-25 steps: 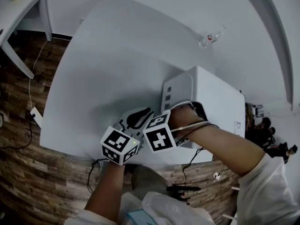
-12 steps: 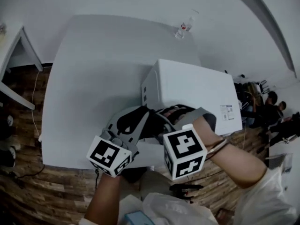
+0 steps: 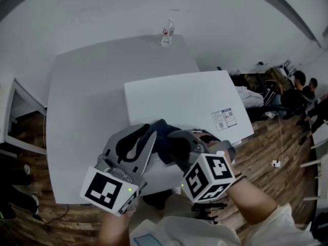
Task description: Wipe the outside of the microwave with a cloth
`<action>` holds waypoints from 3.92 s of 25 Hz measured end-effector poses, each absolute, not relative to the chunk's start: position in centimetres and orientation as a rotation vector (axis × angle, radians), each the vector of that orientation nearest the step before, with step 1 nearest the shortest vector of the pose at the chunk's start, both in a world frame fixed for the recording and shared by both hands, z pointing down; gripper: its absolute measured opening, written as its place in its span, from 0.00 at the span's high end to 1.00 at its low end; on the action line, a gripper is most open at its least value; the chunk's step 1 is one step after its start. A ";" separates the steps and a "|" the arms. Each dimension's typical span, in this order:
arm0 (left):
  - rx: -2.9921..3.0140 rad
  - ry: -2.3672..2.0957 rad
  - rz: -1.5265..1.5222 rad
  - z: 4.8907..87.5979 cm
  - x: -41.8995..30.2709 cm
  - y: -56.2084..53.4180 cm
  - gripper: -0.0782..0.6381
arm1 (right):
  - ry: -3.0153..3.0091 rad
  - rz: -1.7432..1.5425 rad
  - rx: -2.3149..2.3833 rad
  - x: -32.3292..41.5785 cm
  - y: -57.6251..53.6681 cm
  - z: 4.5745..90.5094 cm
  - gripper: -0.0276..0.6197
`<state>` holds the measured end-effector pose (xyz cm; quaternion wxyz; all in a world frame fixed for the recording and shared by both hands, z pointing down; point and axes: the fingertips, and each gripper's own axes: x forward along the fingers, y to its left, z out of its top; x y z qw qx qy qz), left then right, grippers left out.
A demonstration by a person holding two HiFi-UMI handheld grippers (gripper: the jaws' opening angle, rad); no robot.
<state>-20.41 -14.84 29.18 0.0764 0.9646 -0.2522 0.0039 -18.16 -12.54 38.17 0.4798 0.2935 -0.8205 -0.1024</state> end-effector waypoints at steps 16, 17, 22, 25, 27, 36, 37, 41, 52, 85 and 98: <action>2.898 -0.612 0.198 27.8 -3.2 -11.4 0.82 | -1.914 -0.038 1.103 5.9 -10.6 37.9 0.82; 2.896 -0.608 0.194 27.7 -2.5 -11.2 0.82 | -1.910 -0.027 1.122 7.0 -10.6 37.9 0.82; 2.899 -0.572 0.235 28.0 -0.1 -10.1 0.81 | -1.926 0.021 1.174 9.0 -10.6 37.9 0.82; 2.899 -0.533 0.228 27.6 0.8 -9.8 0.79 | -1.925 0.012 1.167 8.7 -10.6 37.9 0.82; 2.897 -0.513 0.206 27.4 1.4 -9.6 0.79 | -1.935 0.016 1.166 8.8 -10.4 37.9 0.82; 2.872 -0.655 0.316 29.3 4.5 -9.4 0.78 | -2.071 -0.033 1.005 9.0 -10.5 37.7 0.82; 2.857 -0.690 0.325 29.5 4.9 -9.5 0.78 | -2.104 -0.036 0.977 9.0 -10.4 37.7 0.82; 2.780 -0.844 0.348 30.3 6.4 -9.8 0.78 | -2.225 -0.038 0.896 9.5 -10.3 37.7 0.82; 2.669 -1.121 0.414 30.6 9.5 -10.1 0.78 | -2.437 -0.083 0.706 9.9 -10.5 37.0 0.82; 2.895 -0.578 1.705 36.6 17.8 -17.3 0.66 | -2.867 -0.108 0.500 15.3 -17.1 38.7 0.82; 2.821 -0.609 1.575 35.4 17.4 -18.9 0.69 | -2.774 0.108 0.541 15.5 -18.2 39.6 0.80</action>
